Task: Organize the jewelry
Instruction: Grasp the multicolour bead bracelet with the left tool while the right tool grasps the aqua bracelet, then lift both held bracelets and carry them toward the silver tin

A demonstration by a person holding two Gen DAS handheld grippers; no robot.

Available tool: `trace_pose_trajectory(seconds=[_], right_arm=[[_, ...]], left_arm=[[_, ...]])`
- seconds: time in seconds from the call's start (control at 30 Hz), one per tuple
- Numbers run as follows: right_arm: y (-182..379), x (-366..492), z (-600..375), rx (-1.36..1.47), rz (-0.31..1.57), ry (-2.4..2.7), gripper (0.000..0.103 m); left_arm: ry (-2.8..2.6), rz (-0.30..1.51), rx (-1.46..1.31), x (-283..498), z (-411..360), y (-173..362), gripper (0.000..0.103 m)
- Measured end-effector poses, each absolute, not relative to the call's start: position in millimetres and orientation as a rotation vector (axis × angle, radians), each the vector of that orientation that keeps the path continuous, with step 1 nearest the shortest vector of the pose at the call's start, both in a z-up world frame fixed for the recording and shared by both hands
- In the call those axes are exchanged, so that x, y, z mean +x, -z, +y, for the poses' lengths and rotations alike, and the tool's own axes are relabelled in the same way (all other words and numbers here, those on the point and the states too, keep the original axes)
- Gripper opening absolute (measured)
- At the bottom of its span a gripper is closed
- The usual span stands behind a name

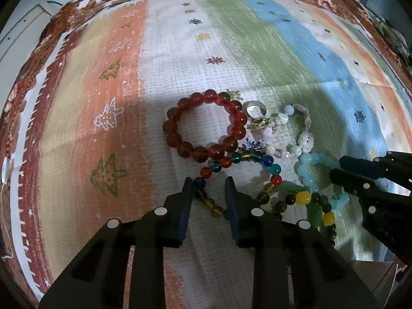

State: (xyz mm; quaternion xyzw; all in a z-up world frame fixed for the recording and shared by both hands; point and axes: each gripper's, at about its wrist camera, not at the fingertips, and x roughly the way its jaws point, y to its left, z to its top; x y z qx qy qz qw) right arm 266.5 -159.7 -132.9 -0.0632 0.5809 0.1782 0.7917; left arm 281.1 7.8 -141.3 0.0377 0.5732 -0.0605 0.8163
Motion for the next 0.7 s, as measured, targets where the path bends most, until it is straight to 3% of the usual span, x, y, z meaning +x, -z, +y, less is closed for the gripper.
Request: trace_pose_trajectory(seconds=[0.07,0.27,0.7], right_arm=[[132.6,265.9,-159.0,-0.145,1.246,-0.385,0.013],[132.0,264.6,-159.0,-0.145,1.24,-0.39,0.013],[126.8,262.5,-157.8,-0.144,1.236,-0.397,0.013]], left_arm=[[0.125,1.222,0.082,281.0,8.0,141.0,0.017],[0.122,1.221,0.074,280.0,9.0,140.3,0.01],[0.126,1.215,0.066,277.6,8.8,137.3,0.009]])
